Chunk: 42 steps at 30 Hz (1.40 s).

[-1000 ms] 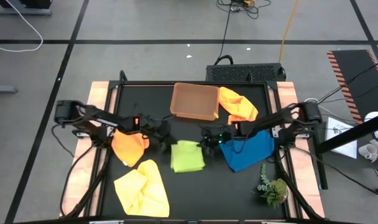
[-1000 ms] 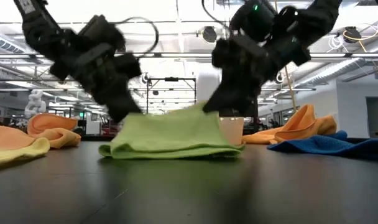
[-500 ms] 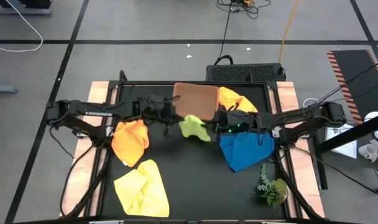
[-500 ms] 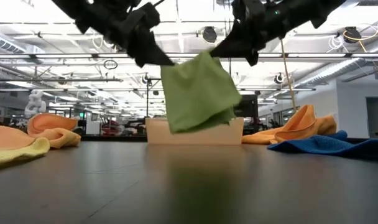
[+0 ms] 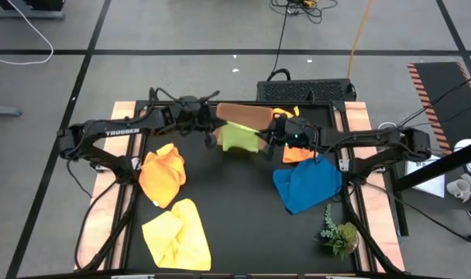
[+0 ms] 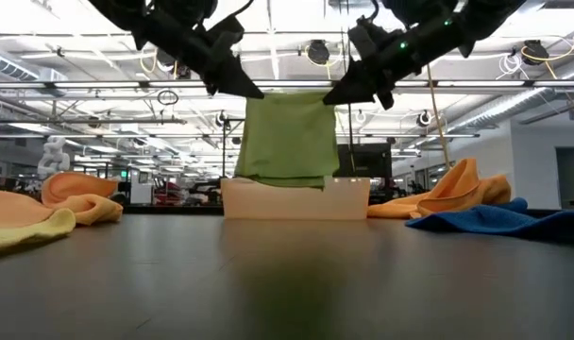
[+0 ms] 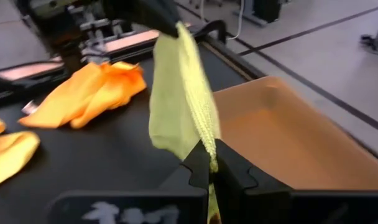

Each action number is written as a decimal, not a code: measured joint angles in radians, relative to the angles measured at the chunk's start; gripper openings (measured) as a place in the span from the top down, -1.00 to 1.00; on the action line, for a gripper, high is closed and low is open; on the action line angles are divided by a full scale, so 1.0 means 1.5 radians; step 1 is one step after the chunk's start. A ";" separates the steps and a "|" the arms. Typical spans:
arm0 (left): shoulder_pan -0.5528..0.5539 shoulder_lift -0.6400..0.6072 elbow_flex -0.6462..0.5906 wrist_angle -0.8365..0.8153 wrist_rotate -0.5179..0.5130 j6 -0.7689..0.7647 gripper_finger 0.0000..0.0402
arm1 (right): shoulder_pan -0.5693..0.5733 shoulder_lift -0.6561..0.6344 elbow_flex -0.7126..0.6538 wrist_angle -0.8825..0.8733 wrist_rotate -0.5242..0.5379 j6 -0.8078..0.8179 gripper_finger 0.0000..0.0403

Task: Fold microfiber towels
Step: Put the green microfiber cloth into the orange bin

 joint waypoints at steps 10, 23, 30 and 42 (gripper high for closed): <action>0.087 0.105 0.001 0.065 0.048 0.014 1.00 | -0.098 0.069 0.001 0.022 -0.027 -0.005 1.00; 0.152 0.261 0.001 0.212 0.050 0.028 0.99 | -0.184 0.214 0.001 0.087 -0.052 -0.012 1.00; 0.169 0.300 0.001 0.255 0.054 0.041 0.99 | -0.204 0.245 0.001 0.112 -0.058 -0.017 1.00; 0.176 0.299 0.011 0.246 -0.025 0.011 0.50 | -0.209 0.242 -0.002 0.102 -0.044 -0.035 0.64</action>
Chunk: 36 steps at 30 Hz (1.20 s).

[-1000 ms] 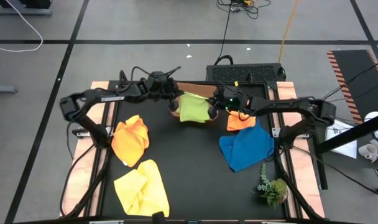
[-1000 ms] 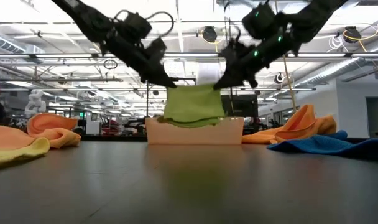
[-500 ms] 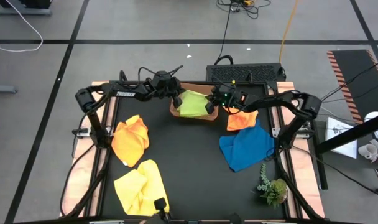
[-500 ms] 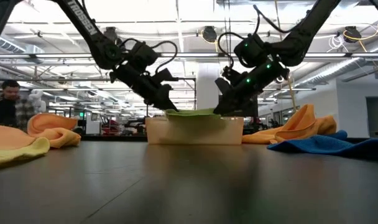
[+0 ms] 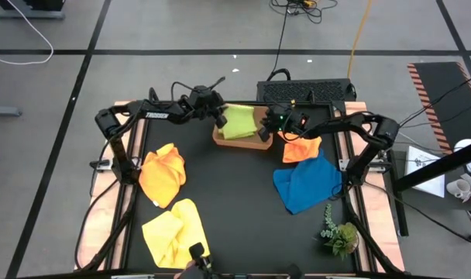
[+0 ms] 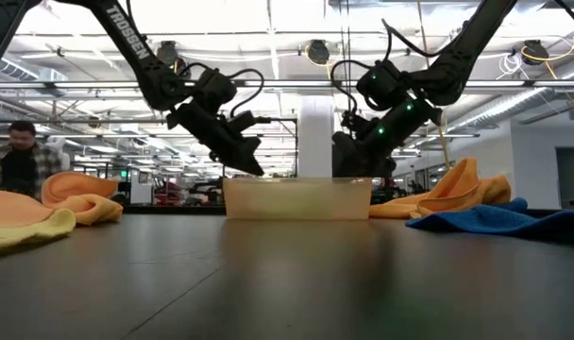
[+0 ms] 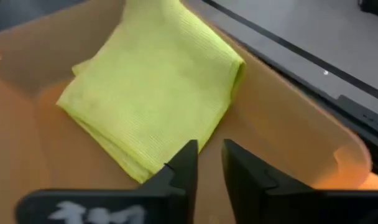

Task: Fold microfiber towels
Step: Put the green microfiber cloth into the orange bin, then fold the left orange microfiber cloth

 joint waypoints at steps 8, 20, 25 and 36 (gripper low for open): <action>-0.008 -0.024 0.054 -0.093 0.029 -0.010 0.06 | 0.012 -0.076 0.000 -0.019 -0.005 -0.018 0.36; -0.161 -0.352 0.077 -0.493 -0.020 0.014 0.05 | 0.175 -0.272 -0.006 -0.060 -0.008 -0.125 0.35; -0.271 -0.489 -0.047 -0.567 -0.059 -0.121 0.18 | 0.255 -0.287 -0.016 -0.048 -0.007 -0.132 0.35; -0.425 -0.581 -0.186 -0.705 -0.296 -0.420 0.20 | 0.334 -0.266 -0.036 0.017 -0.005 -0.146 0.36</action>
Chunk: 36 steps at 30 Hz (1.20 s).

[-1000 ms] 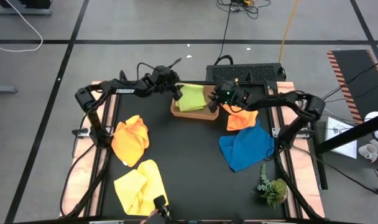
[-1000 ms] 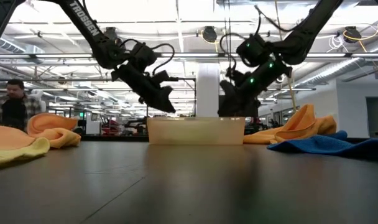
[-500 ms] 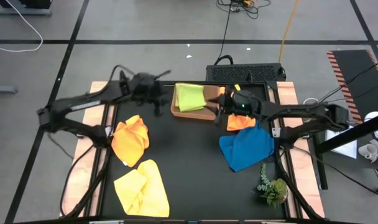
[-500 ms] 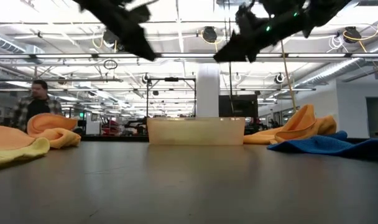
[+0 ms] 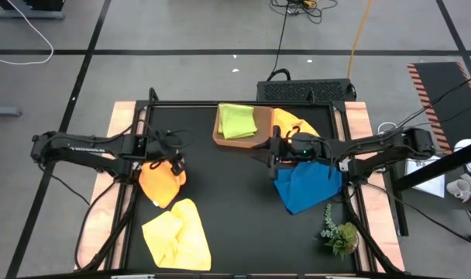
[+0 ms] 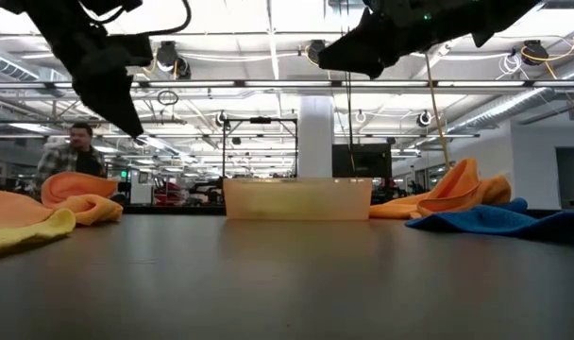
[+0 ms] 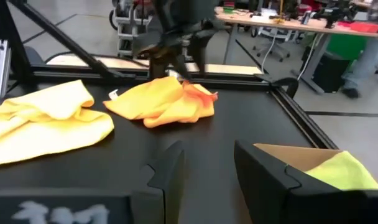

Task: Fold microfiber towels
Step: Fold the left orange microfiber cloth

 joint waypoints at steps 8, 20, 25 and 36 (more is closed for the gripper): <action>0.060 0.062 0.001 -0.083 -0.036 -0.025 0.20 | 0.000 0.036 0.000 0.016 0.000 0.000 0.35; 0.155 0.219 0.001 -0.112 -0.011 -0.018 0.20 | 0.000 0.057 0.000 0.015 -0.003 -0.008 0.35; 0.178 0.241 0.001 -0.111 -0.012 0.002 0.27 | 0.001 0.057 0.000 0.010 -0.003 -0.007 0.35; 0.168 0.228 0.049 -0.122 0.008 0.073 0.97 | 0.004 0.057 0.000 0.018 -0.003 -0.003 0.35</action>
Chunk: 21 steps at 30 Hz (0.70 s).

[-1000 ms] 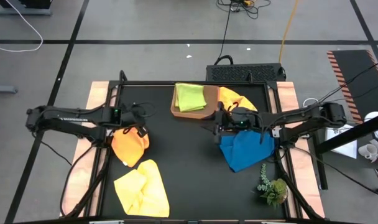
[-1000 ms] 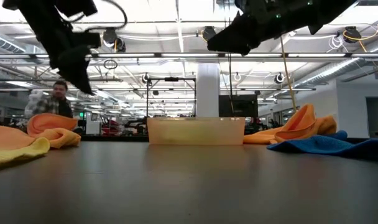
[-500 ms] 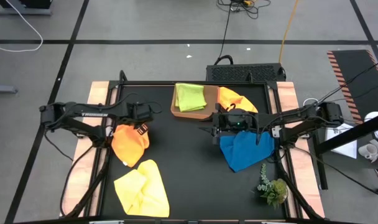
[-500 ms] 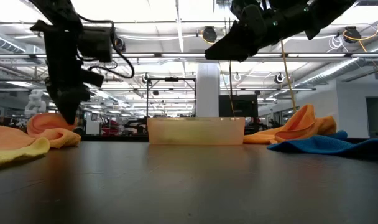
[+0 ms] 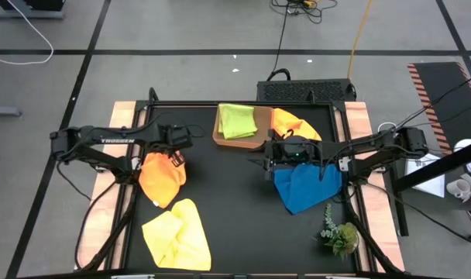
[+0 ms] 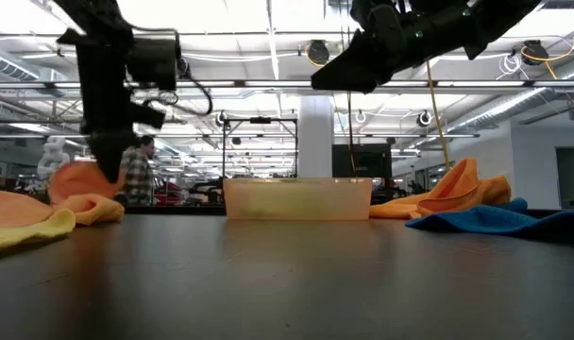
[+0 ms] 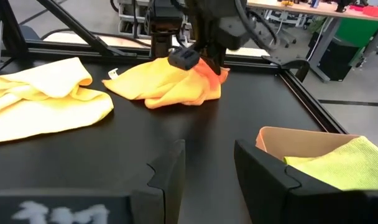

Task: Fold microfiber towels
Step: Fold the left orange microfiber cloth

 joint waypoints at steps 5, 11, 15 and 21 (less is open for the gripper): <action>-0.057 -0.023 0.133 0.000 0.014 0.049 0.99 | 0.000 0.000 0.000 0.008 -0.002 0.010 0.35; -0.171 -0.031 0.341 0.010 0.007 0.169 0.99 | 0.012 0.000 0.000 0.020 -0.003 0.010 0.35; -0.253 -0.030 0.456 0.022 0.003 0.237 0.99 | 0.028 0.000 0.001 0.043 -0.003 0.007 0.35; -0.389 -0.030 0.553 0.021 0.009 0.305 0.99 | 0.045 0.000 0.001 0.054 -0.003 0.003 0.35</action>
